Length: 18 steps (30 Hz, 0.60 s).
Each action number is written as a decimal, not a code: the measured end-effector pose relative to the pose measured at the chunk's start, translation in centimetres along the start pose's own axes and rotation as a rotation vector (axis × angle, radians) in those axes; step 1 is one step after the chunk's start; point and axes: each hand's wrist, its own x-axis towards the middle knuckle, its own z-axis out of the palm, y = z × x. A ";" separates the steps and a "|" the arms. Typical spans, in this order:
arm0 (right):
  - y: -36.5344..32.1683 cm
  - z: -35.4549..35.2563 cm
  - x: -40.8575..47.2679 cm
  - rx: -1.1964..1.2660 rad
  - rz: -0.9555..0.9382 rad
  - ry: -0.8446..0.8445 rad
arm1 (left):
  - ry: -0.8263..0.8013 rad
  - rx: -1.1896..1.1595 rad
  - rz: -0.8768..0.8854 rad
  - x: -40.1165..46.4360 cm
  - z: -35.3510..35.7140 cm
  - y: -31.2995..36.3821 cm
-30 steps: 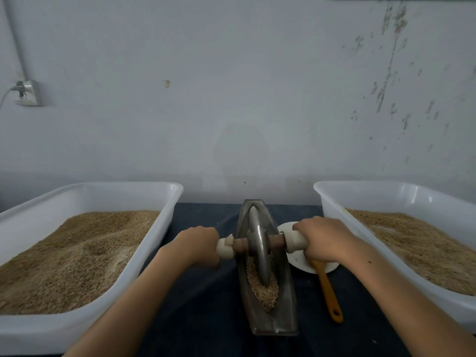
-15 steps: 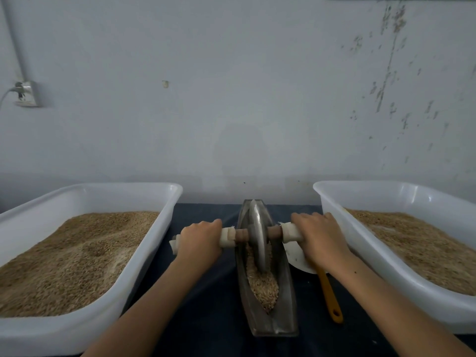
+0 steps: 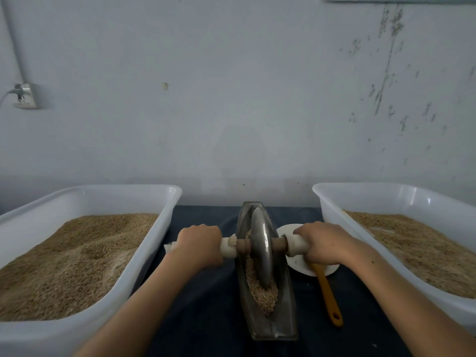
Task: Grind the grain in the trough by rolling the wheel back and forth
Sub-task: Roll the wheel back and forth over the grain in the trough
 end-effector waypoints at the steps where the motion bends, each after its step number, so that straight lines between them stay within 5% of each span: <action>1: -0.1 0.0 0.0 0.003 0.005 0.011 | 0.004 -0.011 -0.002 0.0 0.1 0.0; 10: -0.1 3.0 1.3 -0.002 -0.019 0.465 | 0.291 -0.017 -0.032 -0.1 1.2 0.9; 14: 0.3 3.2 1.3 0.055 -0.002 0.410 | 0.325 0.022 -0.016 -0.1 1.1 1.0; 18: 0.3 1.8 0.7 0.056 -0.027 0.219 | 0.193 0.024 0.004 -0.1 0.6 0.7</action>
